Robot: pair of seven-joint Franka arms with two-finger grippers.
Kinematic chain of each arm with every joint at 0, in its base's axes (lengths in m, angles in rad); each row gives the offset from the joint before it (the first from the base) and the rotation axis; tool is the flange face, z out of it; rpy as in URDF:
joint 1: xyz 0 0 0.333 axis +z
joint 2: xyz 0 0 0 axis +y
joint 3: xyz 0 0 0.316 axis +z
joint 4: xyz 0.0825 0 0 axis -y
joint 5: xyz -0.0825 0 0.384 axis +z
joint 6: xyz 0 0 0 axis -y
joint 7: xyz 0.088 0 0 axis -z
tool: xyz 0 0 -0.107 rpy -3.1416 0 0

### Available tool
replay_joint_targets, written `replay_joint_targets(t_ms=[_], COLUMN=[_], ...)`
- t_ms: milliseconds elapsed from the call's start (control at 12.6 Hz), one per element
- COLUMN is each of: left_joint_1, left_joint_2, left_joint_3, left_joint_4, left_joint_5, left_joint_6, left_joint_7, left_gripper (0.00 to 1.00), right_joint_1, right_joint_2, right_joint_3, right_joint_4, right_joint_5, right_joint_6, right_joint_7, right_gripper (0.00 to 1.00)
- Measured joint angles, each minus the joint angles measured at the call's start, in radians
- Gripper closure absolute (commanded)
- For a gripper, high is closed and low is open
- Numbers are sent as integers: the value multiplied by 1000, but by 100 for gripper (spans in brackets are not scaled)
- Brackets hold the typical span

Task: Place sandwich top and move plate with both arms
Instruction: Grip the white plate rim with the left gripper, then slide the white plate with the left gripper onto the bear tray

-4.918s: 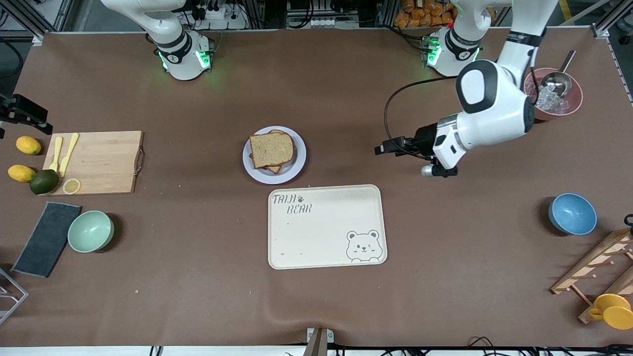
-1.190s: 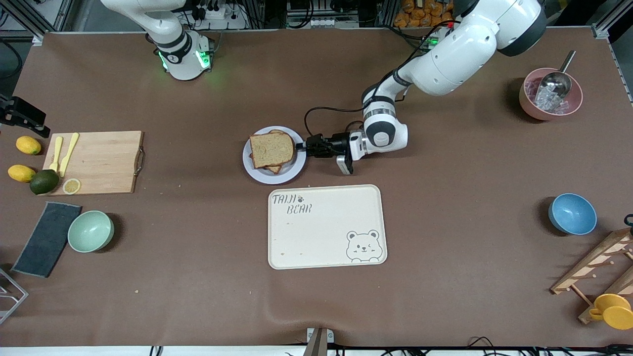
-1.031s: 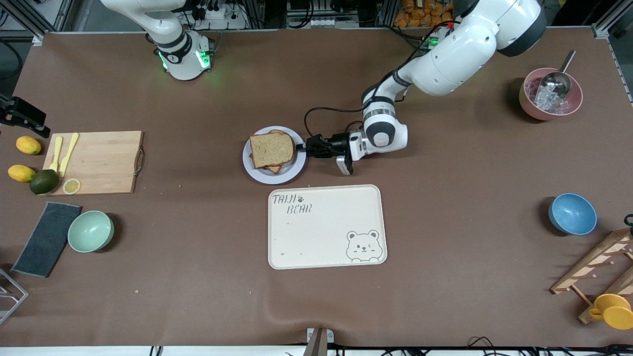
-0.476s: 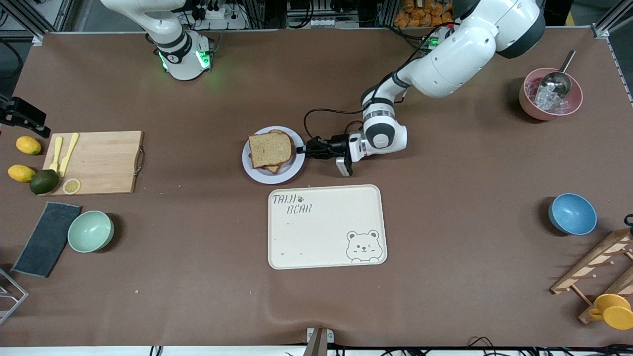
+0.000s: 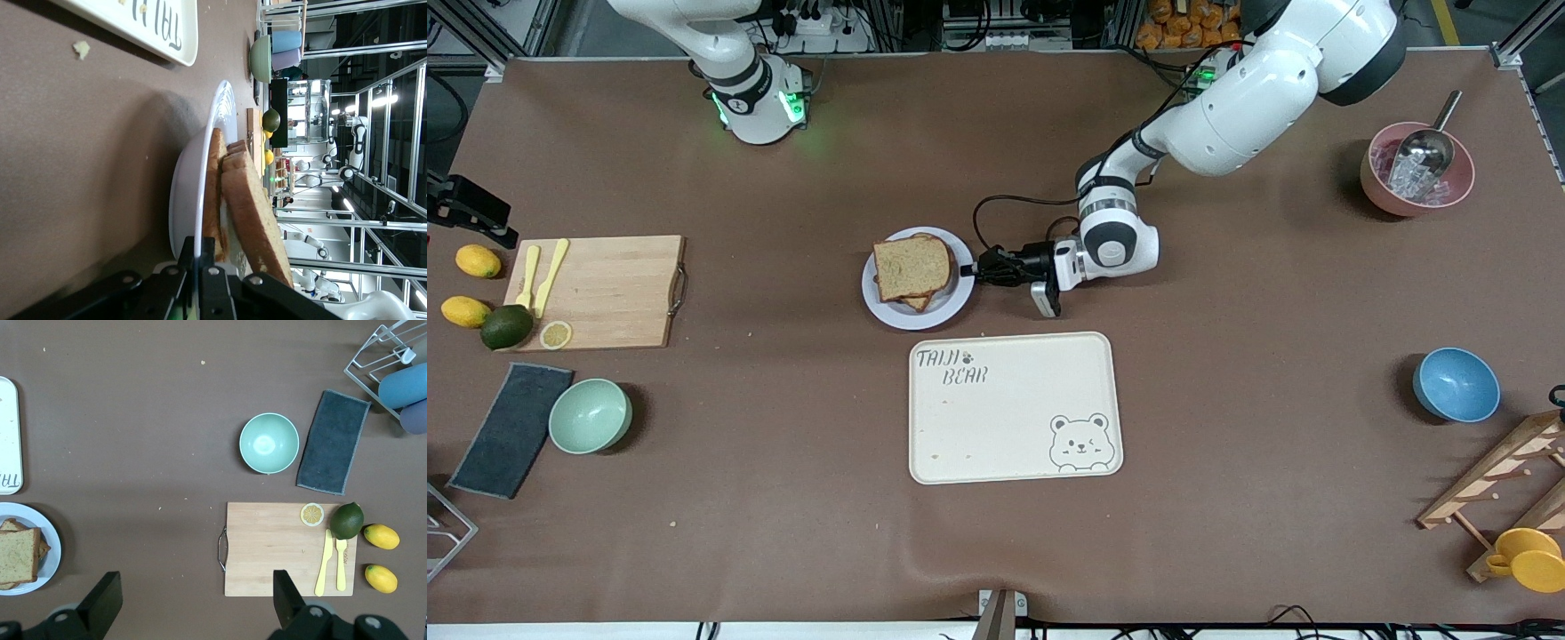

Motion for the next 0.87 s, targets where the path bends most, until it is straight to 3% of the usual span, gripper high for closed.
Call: replay_joint_targets(t_ms=[873], left_joint_1=[33], left_joint_2=[1], left_joint_3=[-25], left_joint_4=[29], left_joint_5=[-93], left_joint_6=[1], left_joint_7=[31], left_gripper=[100], right_joint_1=[0], right_joint_2=[1], right_joint_3=[0], right_joint_4=[0], right_joint_5=[0], right_joint_6=[0], right_joint_7=[0], right_gripper=[0])
